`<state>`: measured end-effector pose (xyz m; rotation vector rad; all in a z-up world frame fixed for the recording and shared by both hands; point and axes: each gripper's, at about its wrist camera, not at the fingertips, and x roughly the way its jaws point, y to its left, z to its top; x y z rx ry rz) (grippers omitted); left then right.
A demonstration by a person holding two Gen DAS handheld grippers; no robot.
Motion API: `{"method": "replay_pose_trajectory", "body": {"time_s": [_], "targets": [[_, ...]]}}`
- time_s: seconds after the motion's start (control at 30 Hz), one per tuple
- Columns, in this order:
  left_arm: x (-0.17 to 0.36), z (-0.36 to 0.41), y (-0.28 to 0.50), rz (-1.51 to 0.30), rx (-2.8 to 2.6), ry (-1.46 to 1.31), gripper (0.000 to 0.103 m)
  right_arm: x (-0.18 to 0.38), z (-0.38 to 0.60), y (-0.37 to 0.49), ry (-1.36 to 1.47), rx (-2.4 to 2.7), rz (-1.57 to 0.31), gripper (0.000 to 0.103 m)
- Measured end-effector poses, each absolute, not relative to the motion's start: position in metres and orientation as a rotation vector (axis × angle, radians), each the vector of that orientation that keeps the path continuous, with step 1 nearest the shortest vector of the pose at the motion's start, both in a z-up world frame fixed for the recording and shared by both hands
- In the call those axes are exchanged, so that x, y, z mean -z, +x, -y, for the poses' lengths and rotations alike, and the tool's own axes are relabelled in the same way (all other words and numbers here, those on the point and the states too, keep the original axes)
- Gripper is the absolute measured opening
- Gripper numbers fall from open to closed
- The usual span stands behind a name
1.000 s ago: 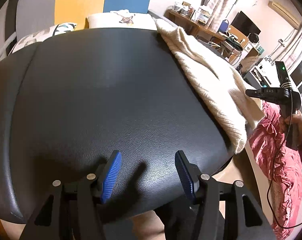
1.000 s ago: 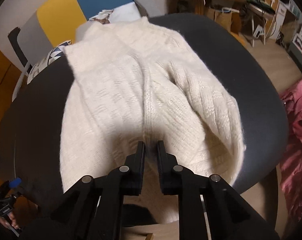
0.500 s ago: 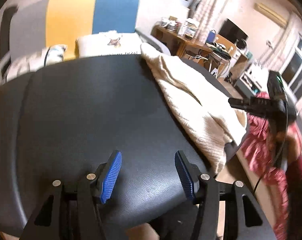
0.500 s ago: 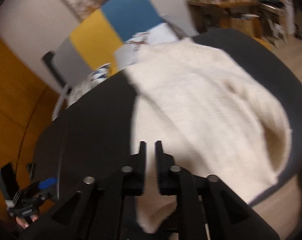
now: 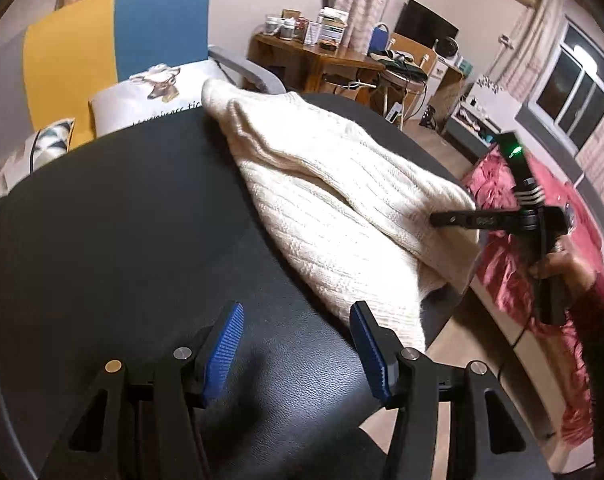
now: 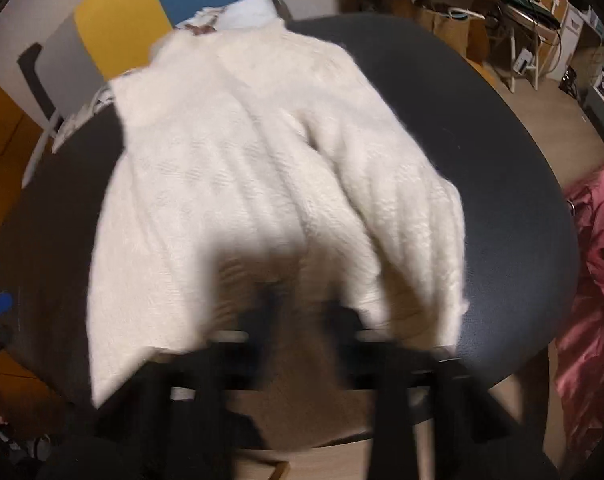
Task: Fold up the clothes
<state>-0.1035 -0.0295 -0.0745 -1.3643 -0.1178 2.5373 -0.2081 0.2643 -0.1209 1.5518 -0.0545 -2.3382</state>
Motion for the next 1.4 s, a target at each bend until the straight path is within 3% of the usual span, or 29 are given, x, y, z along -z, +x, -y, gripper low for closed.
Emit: {"method": "replay_pose_trajectory", "body": {"time_s": [0.23,0.53,0.87,1.23,1.4], "targets": [[0.077,0.045,-0.105,0.239,-2.516,-1.406,0.056,0.102,-0.231,-0.166,1.362,2.292,0.076,0.009],[0.063,0.037,-0.137,0.343,-2.41,-1.425,0.056,0.121,-0.164,-0.133,1.265,2.232,0.184,0.008],[0.114,0.037,-0.203,0.535,-2.293,-1.665,0.056,0.135,-0.138,-0.115,1.251,2.179,0.222,0.008],[0.133,0.01,-0.222,0.499,-2.174,-1.764,0.056,0.128,-0.123,-0.105,1.224,2.199,0.125,0.008],[0.119,0.027,-0.21,0.577,-2.204,-1.678,0.056,0.125,-0.131,-0.103,1.229,2.211,0.169,0.008]]}}
